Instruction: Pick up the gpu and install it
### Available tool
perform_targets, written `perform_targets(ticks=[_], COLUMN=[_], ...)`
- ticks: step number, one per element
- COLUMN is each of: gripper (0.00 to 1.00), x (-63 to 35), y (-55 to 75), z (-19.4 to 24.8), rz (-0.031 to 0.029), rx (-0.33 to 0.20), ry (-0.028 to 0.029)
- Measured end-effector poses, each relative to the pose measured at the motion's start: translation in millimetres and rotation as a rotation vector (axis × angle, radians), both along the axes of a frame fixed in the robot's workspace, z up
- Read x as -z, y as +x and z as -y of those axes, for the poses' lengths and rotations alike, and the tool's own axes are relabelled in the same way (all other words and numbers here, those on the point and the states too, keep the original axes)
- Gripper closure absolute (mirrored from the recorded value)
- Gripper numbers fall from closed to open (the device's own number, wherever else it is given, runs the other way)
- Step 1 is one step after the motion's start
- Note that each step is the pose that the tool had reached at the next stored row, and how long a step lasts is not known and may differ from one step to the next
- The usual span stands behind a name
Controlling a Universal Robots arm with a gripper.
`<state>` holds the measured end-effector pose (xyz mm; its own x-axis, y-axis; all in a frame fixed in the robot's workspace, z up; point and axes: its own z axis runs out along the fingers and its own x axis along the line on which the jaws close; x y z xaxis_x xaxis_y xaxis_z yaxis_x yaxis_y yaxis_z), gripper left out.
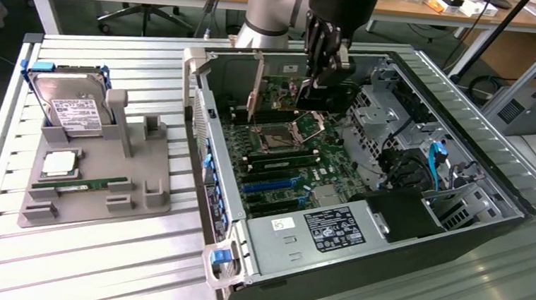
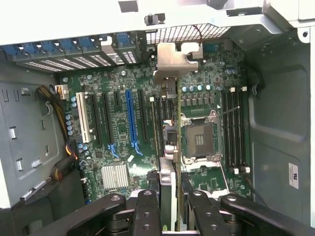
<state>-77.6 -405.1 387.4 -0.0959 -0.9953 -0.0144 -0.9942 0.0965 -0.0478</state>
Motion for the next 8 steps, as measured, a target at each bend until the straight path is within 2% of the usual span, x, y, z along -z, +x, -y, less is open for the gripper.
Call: perform_targets(ticks=[8], gripper=[0.73], x=[0.1], y=[0.0], z=[0.0], rz=[-0.0001], rx=[-0.017], ry=[-0.0004])
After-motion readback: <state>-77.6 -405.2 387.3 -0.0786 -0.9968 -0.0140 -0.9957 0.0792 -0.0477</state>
